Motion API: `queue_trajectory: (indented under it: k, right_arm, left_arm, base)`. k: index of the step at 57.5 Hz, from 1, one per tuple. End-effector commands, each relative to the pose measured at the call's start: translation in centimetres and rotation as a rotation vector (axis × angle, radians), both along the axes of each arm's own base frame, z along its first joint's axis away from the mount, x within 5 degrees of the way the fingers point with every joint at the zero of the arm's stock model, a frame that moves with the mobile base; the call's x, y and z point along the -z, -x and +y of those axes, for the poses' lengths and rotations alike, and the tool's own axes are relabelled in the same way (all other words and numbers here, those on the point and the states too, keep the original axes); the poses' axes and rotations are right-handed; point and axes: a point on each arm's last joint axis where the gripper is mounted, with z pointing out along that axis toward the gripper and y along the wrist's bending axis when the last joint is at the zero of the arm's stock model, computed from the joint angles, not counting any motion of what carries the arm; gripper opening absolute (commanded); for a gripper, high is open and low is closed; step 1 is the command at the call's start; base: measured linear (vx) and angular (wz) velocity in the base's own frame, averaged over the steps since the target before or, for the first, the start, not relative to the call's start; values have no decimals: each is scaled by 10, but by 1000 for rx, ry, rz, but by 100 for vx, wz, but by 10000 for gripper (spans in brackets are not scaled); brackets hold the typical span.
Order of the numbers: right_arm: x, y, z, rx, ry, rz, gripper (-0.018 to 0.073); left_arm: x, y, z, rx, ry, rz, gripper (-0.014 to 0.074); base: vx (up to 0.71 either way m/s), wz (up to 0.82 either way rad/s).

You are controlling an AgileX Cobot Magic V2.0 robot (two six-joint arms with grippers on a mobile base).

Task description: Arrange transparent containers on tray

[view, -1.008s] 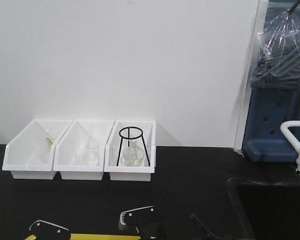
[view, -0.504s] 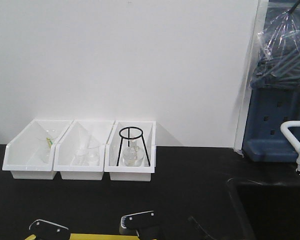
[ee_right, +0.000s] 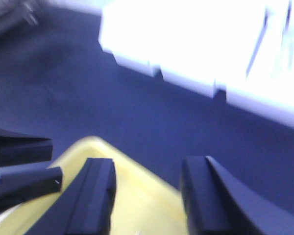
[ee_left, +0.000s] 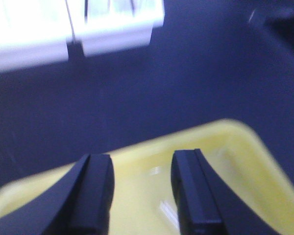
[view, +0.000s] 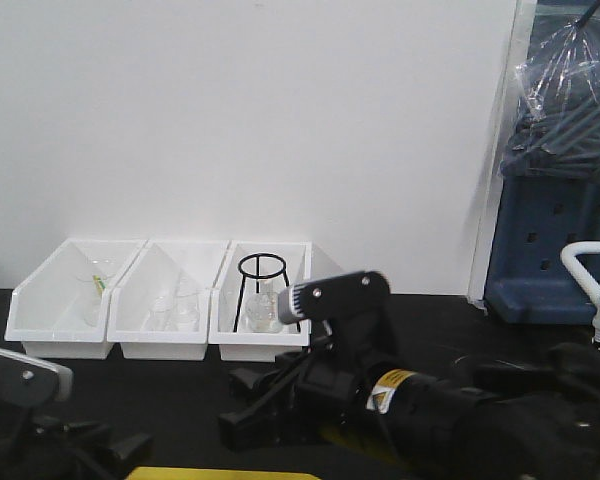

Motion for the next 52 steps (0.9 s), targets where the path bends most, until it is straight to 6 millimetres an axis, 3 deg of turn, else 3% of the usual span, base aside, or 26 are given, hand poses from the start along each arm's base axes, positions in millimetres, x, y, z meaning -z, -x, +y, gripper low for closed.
queue_trajectory:
  k: [1,12,18,23,34,52]
  right_arm:
    - [-49,18,-19,-23,-23,-187,264]
    - [-78,54,-44,-125,63,-259,132]
    - [-91,61,-52,-109,25,-312,61]
    - [-92,61,-51,-98,-6,-302,41]
    - [-91,61,-51,-104,-4,-291,37]
    - [-91,61,-51,-104,-4,-291,38]
  left_arm:
    - [-48,20,7,38,38,-242,338]
    - [-87,73,33,38,-13,-432,186]
    - [-105,109,50,18,30,-545,88]
    - [-110,123,56,8,60,-583,51]
    - [-116,139,64,1,84,-644,23]
    - [-116,141,64,1,86,-650,22]
  base:
    - [0,0]
    - [0,0]
    - [0,0]
    - [0,0]
    - [0,0]
    - [0,0]
